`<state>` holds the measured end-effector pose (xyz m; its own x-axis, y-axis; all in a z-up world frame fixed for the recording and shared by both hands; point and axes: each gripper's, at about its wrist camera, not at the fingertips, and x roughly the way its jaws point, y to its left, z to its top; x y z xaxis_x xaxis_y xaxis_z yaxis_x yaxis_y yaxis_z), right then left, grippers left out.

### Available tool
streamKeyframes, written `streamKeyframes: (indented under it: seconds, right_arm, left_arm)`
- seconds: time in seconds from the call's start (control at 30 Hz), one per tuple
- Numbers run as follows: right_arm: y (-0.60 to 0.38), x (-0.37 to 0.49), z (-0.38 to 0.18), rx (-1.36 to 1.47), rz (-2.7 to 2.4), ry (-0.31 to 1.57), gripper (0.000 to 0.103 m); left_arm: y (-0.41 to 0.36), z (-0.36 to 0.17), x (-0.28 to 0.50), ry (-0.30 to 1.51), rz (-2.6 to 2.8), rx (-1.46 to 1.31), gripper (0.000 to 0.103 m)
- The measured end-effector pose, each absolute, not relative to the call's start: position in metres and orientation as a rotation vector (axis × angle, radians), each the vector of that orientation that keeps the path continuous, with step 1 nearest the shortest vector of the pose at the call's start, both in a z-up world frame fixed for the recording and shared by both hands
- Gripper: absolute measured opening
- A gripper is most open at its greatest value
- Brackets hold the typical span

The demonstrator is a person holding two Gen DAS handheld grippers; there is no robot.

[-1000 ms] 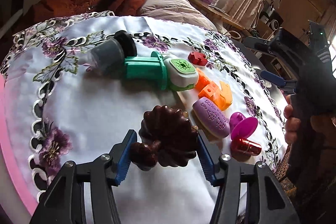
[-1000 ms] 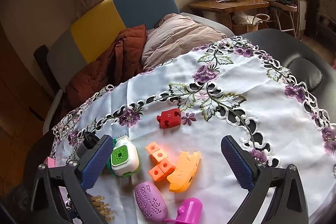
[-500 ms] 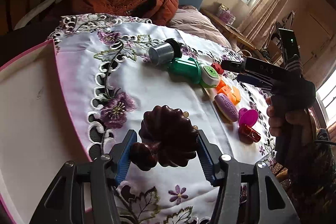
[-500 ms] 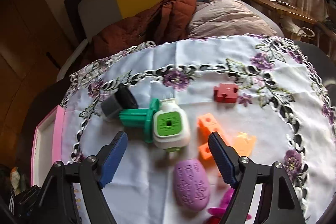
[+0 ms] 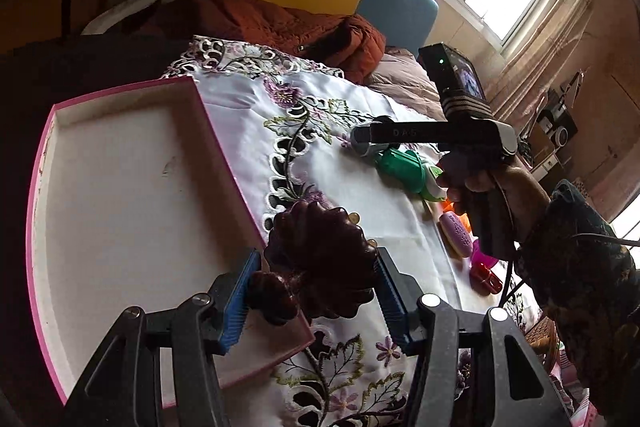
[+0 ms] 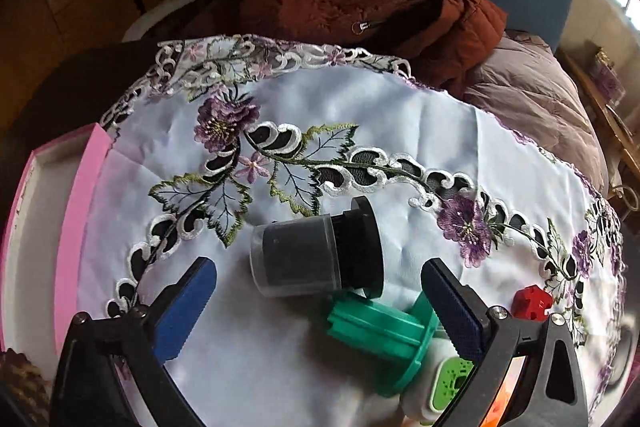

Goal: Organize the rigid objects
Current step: 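Carry the brown piece toward the tray with the left gripper while the right grasps the black cup, then lower the brown piece into the tray and open the left gripper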

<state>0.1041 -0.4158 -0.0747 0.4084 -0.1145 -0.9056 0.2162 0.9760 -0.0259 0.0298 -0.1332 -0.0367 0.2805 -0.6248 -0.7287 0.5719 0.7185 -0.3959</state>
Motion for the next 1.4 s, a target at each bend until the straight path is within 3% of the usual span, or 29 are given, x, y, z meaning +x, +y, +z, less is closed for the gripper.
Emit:
streamKeyframes:
  seconds: [0.03,0.07,0.43,0.77,1.13,1.27,1.4]
  right_arm:
    - [-0.415,0.108,-0.081,0.102,-0.202,1.15,0.077]
    - [-0.414,0.11,-0.085,0.098,-0.196,1.163,0.067]
    - [-0.371,0.055,-0.051,0.129,-0.052,1.034,0.067]
    - [-0.337,0.017,-0.088,0.106,0.06,1.092,0.064]
    - [-0.335,0.014,-0.091,0.055,0.057,1.058,0.064]
    - [-0.335,0.014,-0.092,0.05,0.051,1.054,0.064]
    - [-0.335,0.014,-0.092,0.049,0.043,1.051,0.064]
  left_arm:
    - [-0.129,-0.038,0.032,1.008,-0.791,-0.067,0.057]
    - [-0.125,-0.038,0.035,1.009,-0.779,-0.072,0.057]
    - [-0.082,-0.045,0.087,0.991,-0.61,-0.045,0.057]
    - [-0.069,-0.059,0.158,0.994,-0.466,0.03,0.057]
    - [-0.071,-0.069,0.204,0.994,-0.341,0.064,0.059]
    - [-0.065,-0.066,0.2,0.989,-0.3,0.064,0.071]
    - [-0.047,-0.06,0.186,0.98,-0.271,0.018,0.077]
